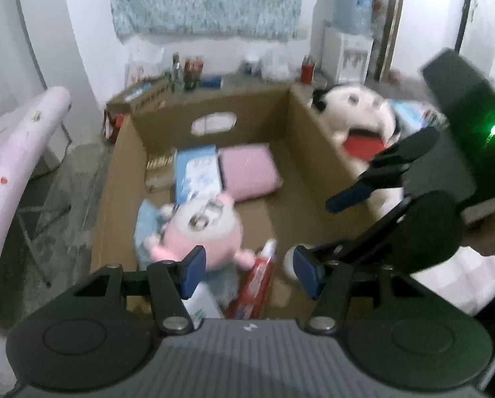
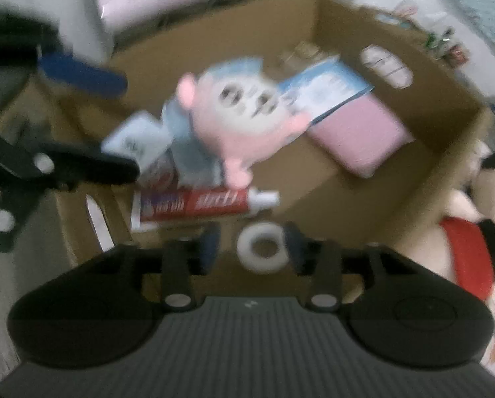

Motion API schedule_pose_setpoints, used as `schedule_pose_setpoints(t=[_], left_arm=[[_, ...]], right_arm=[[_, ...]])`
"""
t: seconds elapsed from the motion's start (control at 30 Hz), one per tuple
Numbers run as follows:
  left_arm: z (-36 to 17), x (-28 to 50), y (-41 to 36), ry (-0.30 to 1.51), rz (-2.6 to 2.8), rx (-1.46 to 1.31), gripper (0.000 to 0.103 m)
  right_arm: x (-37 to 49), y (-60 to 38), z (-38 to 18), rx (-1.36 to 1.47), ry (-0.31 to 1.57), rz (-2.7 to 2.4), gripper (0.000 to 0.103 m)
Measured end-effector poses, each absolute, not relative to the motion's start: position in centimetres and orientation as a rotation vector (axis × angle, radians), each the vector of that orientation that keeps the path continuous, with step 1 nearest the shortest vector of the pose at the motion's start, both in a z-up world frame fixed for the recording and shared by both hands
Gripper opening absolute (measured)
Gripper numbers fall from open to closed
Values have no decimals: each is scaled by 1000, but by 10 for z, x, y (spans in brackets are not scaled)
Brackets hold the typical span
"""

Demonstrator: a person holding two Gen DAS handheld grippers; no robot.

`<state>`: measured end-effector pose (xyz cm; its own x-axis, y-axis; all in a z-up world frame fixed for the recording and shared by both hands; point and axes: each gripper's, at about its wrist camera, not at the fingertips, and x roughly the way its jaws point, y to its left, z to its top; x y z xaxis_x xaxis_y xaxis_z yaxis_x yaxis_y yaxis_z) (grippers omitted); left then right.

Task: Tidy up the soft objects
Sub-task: 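Grasp the blue wet-wipes pack with left tool while right tool grasps green scrunchie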

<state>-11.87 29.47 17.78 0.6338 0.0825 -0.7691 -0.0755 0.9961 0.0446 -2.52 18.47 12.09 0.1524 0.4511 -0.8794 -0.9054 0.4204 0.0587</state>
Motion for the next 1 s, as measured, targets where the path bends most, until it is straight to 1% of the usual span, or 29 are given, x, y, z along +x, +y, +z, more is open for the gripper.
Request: schedule_pose_setpoints(t=[0.03,0.07,0.13,0.27,0.33,0.47,0.57,0.6,0.67,0.77,0.8,0.97,1.0], left_arm=[[181,-117,289,866,81,9,59],[185,-114,283,852,68,11,59],[193,-107,269,825,32,23,59],[209,-76,226,790,-85,56,60],[212,-52,201,789,-163,36,66],[206,12,143,793,-335,-11,68],[186,73,102,821,-374,-94,74],[177,94,89,836,-377,-110,77],[156,137,68,863,-341,-154,78],[125,188,52,887,-206,-238,87],[115,202,48,895,-160,-263,91],[65,242,37,1007,-59,-323,90],[58,242,34,1010,-47,-301,84]], right_arm=[[-20,170,131,-505,959,1033,59],[-16,156,139,-468,940,1025,56],[-6,116,158,-362,900,1033,62],[14,12,187,-221,786,820,63],[22,-41,191,-165,756,705,63],[43,-138,181,-126,750,481,63],[59,-193,169,-97,781,377,63],[61,-205,166,-86,785,369,63],[62,-229,161,-54,780,355,63],[60,-250,153,-14,764,340,63],[60,-256,150,2,760,338,63],[65,-273,139,34,755,347,63],[68,-273,138,34,754,348,63]])
